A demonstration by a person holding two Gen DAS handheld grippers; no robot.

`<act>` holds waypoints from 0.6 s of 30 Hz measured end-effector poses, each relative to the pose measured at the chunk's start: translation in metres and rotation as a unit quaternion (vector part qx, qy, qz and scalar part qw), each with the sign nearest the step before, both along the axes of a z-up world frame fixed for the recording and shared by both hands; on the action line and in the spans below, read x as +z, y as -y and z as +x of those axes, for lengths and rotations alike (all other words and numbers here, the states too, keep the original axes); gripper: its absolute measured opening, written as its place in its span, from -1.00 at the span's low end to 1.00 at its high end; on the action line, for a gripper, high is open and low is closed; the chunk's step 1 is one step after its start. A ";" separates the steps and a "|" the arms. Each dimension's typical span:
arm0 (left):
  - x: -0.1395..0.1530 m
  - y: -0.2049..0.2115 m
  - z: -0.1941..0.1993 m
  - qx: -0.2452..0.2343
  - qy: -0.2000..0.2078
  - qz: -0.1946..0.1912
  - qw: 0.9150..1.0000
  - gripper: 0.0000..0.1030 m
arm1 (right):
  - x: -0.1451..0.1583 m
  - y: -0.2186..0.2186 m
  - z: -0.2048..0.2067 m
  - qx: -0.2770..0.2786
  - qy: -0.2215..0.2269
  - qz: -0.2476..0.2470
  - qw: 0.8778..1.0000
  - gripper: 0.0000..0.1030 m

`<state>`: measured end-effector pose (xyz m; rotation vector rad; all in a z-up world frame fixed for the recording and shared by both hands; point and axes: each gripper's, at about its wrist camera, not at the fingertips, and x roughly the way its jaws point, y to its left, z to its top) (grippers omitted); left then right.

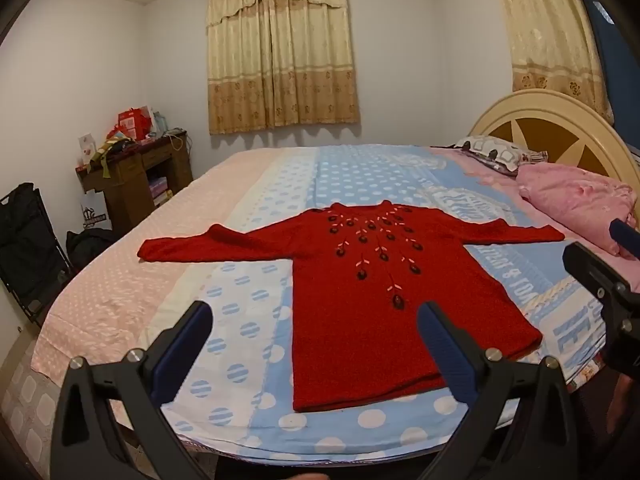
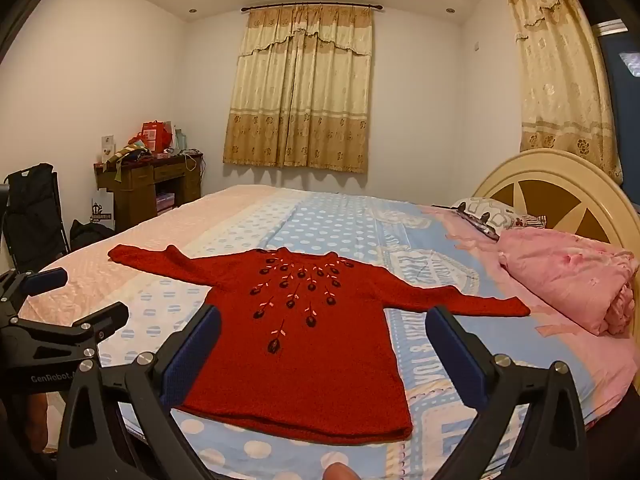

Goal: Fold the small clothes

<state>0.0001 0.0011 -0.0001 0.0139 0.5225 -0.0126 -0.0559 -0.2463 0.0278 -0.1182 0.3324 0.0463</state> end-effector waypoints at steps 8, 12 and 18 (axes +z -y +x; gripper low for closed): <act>-0.001 0.001 0.000 0.006 0.002 0.016 1.000 1.00 | -0.002 0.004 0.001 -0.001 -0.002 0.004 1.000 0.98; -0.008 -0.003 0.004 0.007 -0.006 0.016 1.000 1.00 | -0.003 0.010 0.001 -0.003 -0.002 0.006 1.000 0.98; -0.008 -0.002 0.007 0.009 -0.010 0.017 1.000 1.00 | -0.005 0.005 0.002 -0.003 -0.002 0.008 1.000 0.98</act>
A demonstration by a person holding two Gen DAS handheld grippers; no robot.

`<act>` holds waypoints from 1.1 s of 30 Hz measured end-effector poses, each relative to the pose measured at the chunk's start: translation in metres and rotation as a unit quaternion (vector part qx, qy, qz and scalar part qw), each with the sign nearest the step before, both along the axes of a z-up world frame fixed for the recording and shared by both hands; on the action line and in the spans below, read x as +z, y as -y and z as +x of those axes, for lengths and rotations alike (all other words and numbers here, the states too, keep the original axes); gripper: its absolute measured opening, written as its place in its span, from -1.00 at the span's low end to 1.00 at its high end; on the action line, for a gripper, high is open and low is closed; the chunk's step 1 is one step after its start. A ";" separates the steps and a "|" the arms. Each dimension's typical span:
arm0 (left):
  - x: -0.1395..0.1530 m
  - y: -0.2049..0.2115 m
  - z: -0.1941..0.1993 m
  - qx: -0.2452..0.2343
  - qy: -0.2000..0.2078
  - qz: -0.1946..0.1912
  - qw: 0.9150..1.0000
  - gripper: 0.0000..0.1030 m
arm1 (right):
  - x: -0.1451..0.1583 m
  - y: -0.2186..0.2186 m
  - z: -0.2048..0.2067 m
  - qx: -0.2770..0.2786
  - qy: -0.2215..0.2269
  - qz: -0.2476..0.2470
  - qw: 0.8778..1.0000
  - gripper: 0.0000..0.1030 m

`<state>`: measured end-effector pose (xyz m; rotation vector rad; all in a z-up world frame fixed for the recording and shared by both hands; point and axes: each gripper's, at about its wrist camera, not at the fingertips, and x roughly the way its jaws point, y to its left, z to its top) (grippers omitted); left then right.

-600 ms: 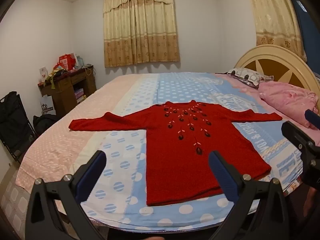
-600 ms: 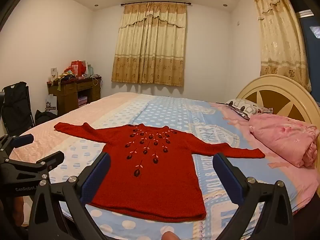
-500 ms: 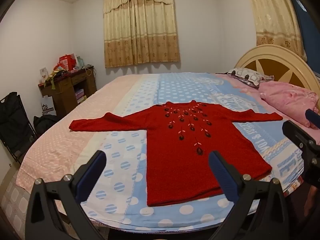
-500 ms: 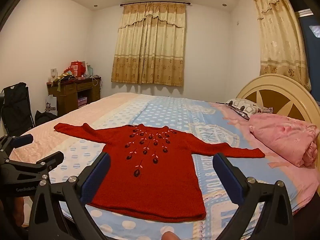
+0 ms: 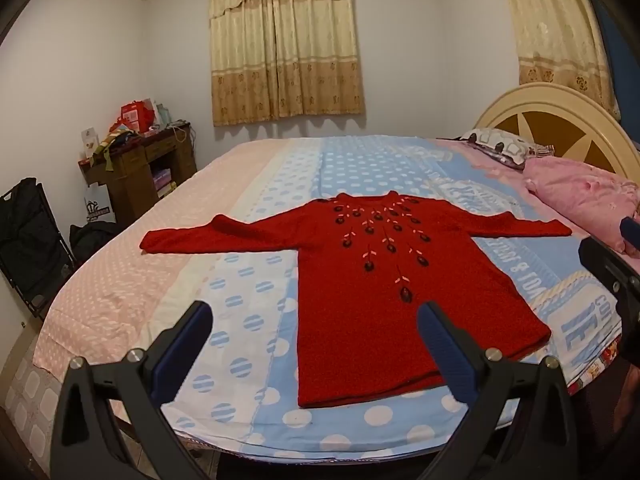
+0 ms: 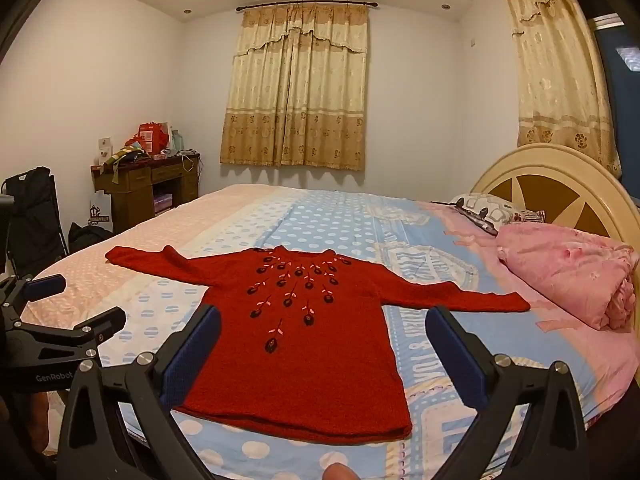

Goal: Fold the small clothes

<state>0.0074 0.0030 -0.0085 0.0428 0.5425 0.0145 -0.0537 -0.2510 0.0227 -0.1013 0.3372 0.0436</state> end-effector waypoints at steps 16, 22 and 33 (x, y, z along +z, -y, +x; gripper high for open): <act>0.001 -0.004 0.002 0.001 0.002 0.000 1.000 1.00 | -0.008 -0.003 0.002 -0.001 -0.004 0.002 1.000 0.98; 0.001 -0.003 0.001 0.002 0.002 0.000 1.000 1.00 | -0.012 -0.004 0.002 -0.001 -0.005 0.001 1.000 0.98; 0.001 -0.002 0.001 0.002 0.002 0.001 1.000 1.00 | -0.011 -0.003 0.003 0.000 -0.006 0.002 1.000 0.98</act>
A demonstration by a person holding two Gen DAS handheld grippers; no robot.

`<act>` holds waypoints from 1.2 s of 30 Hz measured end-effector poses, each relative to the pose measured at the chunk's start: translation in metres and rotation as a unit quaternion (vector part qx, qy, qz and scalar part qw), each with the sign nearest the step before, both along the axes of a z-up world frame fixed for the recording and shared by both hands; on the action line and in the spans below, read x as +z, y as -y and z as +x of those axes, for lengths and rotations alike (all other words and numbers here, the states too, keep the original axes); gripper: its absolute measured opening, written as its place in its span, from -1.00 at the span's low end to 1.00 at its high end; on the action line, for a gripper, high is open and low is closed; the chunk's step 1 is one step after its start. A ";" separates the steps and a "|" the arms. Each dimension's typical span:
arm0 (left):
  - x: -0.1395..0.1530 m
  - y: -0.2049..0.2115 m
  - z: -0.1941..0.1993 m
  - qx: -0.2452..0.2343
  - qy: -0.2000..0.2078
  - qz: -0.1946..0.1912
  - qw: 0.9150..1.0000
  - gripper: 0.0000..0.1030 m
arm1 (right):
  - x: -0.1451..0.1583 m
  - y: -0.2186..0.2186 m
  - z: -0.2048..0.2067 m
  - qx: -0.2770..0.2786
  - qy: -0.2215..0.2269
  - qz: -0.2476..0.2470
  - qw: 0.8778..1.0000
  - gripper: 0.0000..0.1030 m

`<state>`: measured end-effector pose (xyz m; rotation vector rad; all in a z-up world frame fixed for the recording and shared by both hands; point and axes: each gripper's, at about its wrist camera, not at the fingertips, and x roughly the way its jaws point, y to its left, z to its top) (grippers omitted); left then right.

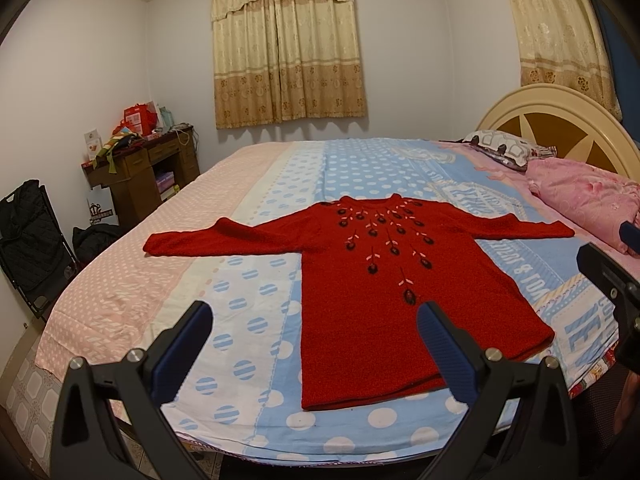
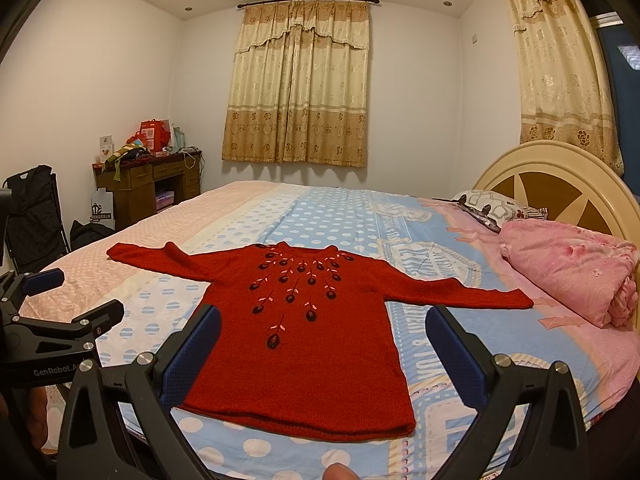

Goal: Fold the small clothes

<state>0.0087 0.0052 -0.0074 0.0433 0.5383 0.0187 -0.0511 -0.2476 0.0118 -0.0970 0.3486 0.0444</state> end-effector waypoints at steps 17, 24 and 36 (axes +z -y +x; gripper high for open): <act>0.000 0.001 0.000 0.000 0.001 0.001 1.000 1.00 | -0.006 -0.003 0.002 0.001 -0.002 0.000 1.000 0.98; -0.001 0.001 0.000 0.000 0.000 0.001 1.000 1.00 | -0.009 -0.008 0.001 0.004 -0.003 -0.002 1.000 0.98; -0.001 0.000 -0.001 0.000 0.000 0.001 1.000 1.00 | -0.009 -0.012 -0.001 0.009 -0.007 -0.002 1.000 0.98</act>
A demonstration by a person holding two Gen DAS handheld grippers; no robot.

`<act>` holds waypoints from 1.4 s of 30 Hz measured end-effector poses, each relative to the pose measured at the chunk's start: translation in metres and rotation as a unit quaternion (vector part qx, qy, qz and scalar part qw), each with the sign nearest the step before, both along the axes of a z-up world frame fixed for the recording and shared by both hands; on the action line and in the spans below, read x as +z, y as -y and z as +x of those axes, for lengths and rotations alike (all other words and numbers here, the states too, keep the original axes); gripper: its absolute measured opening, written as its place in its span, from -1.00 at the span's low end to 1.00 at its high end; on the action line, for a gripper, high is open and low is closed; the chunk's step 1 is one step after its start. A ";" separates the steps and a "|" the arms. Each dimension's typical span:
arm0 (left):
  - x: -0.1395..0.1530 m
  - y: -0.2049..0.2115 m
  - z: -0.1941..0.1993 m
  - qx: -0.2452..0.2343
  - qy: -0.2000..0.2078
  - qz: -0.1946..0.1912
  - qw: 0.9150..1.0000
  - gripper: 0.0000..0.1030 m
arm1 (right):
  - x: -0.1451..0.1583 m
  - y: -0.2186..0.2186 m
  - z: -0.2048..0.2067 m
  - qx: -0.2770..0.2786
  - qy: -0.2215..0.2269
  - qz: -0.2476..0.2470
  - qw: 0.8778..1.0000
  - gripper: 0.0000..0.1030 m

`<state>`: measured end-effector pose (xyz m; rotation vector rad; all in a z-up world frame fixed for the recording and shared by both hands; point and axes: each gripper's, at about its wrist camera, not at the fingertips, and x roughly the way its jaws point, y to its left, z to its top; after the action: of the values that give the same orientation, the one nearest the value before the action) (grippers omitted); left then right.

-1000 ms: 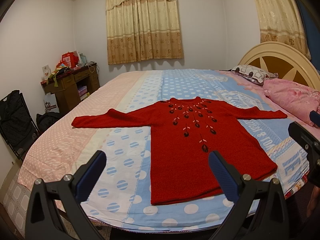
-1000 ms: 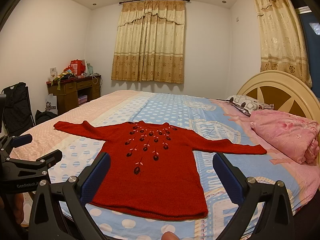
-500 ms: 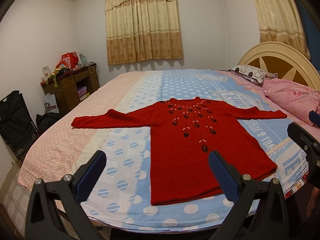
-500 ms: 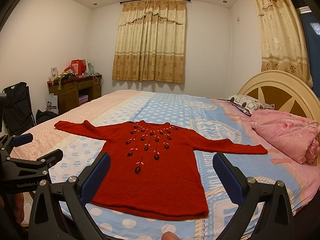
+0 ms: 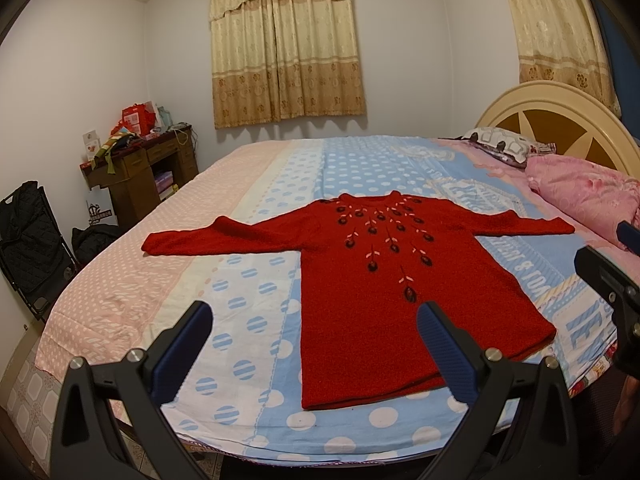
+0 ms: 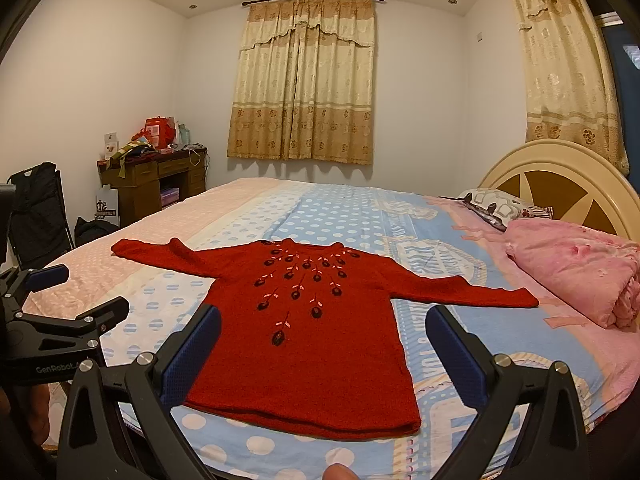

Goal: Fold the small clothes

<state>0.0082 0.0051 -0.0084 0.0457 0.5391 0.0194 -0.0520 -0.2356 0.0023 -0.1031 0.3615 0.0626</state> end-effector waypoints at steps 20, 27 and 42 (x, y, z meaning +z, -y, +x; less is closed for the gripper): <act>-0.020 -0.011 0.082 0.007 -0.016 0.078 0.997 1.00 | -0.020 0.075 0.102 -0.016 -0.070 0.066 0.995 0.98; -0.035 -0.012 0.136 0.007 -0.035 0.076 0.996 1.00 | -0.046 0.165 0.163 -0.075 -0.123 0.164 0.976 0.98; -0.102 -0.061 0.231 0.072 -0.123 0.005 0.990 1.00 | -0.094 0.413 0.254 -0.286 -0.160 0.309 0.893 0.75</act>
<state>0.2391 0.0666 -0.1107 0.0185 0.7874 0.1591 0.2017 -0.6485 -0.0914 0.6555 0.6739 -0.3959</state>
